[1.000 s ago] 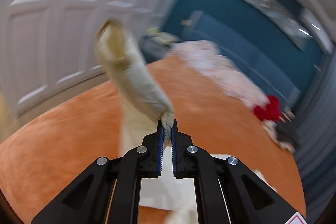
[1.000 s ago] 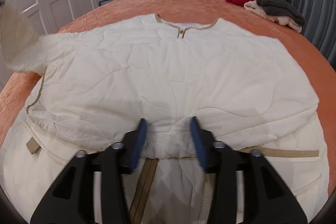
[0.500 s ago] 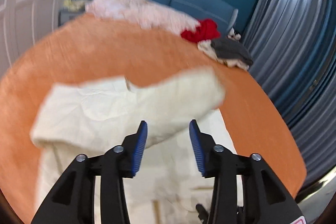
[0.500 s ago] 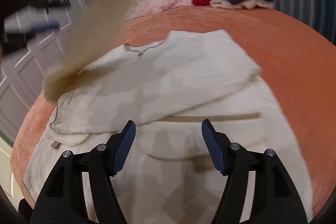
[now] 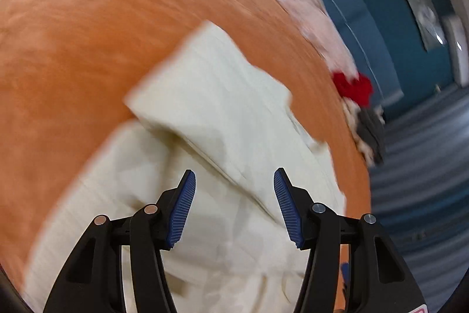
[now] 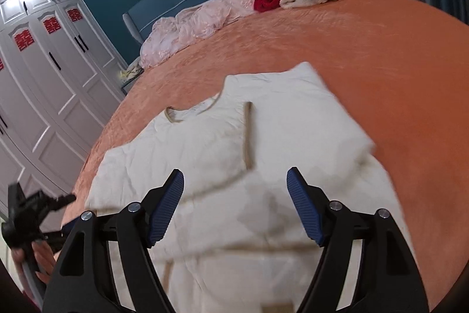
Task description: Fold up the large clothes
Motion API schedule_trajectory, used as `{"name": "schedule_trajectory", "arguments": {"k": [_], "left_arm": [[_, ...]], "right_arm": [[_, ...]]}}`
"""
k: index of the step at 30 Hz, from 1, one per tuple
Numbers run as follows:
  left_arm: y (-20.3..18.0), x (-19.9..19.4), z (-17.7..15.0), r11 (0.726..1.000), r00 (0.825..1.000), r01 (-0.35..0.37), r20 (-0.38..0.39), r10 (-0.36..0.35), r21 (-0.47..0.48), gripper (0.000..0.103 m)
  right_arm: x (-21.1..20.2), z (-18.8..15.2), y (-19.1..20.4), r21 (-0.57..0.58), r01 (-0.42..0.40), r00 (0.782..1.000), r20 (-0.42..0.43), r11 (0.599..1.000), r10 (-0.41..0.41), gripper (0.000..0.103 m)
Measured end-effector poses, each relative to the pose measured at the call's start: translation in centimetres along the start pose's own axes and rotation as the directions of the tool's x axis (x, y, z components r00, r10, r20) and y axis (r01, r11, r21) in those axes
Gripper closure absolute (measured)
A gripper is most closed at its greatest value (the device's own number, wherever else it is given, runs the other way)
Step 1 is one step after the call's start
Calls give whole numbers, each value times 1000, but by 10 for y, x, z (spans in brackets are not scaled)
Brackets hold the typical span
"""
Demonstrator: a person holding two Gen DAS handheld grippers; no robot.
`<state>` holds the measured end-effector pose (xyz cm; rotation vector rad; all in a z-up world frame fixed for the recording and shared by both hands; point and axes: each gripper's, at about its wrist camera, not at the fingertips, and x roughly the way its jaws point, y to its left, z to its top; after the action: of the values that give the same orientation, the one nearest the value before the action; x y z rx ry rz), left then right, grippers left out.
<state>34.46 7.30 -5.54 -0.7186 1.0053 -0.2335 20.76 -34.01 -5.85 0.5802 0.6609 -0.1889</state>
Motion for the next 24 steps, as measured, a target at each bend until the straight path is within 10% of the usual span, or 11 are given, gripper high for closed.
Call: {"name": "schedule_trajectory", "arguments": {"k": [10, 13, 15, 20, 24], "left_arm": [[57, 23, 34, 964, 999, 32, -17, -38, -262, 49], [61, 32, 37, 957, 999, 27, -28, -36, -288, 49], [60, 35, 41, 962, 1000, -1, -23, -5, -275, 51], [48, 41, 50, 981, 994, -106, -34, 102, -165, 89], [32, 37, 39, 989, 990, -142, -6, 142, -35, 95]], "right_arm": [[68, 6, -5, 95, 13, 995, -102, 995, -4, 32], [73, 10, -2, 88, 2, 994, -112, 996, 8, 59], [67, 15, 4, 57, -2, 996, -93, 998, 8, 101], [-1, 36, 11, 13, -28, 995, 98, 1000, 27, 101], [-32, 24, 4, -19, 14, 991, 131, 1000, -11, 102]]}}
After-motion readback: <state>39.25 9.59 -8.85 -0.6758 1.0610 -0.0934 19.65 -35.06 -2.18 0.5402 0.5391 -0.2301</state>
